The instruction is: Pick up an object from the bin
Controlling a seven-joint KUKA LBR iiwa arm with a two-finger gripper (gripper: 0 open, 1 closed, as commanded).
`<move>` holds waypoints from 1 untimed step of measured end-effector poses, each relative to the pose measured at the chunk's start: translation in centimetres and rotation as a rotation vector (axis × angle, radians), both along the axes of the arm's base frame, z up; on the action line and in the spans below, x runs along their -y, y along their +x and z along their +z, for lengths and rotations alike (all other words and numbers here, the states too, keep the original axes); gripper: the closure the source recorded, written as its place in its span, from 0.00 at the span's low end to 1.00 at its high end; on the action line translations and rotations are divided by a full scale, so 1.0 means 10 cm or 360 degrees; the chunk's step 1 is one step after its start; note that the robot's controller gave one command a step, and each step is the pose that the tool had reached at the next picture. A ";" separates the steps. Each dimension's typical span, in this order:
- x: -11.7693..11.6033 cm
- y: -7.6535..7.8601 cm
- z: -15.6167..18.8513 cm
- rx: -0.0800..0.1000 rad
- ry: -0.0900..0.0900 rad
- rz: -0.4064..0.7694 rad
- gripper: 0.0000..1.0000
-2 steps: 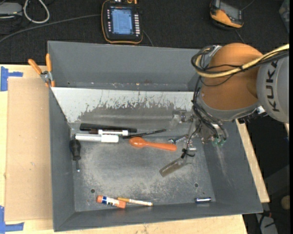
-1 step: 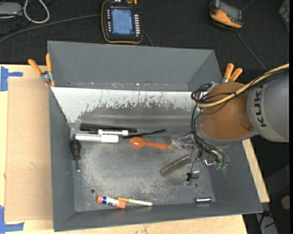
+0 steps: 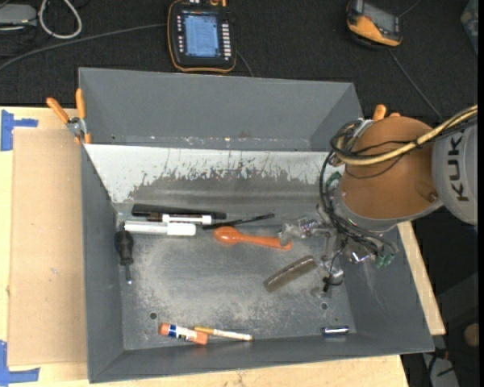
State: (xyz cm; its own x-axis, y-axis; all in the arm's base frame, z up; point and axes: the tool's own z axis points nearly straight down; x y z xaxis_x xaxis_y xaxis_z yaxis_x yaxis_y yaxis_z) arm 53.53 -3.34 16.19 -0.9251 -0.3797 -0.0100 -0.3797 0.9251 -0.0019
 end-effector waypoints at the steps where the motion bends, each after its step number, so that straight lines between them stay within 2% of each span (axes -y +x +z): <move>1: -0.01 -0.07 -0.54 -0.0034 -0.0001 0.0117 0.00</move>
Offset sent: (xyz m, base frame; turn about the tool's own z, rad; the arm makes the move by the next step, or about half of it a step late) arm -0.0005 0.0021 -0.0919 -0.2280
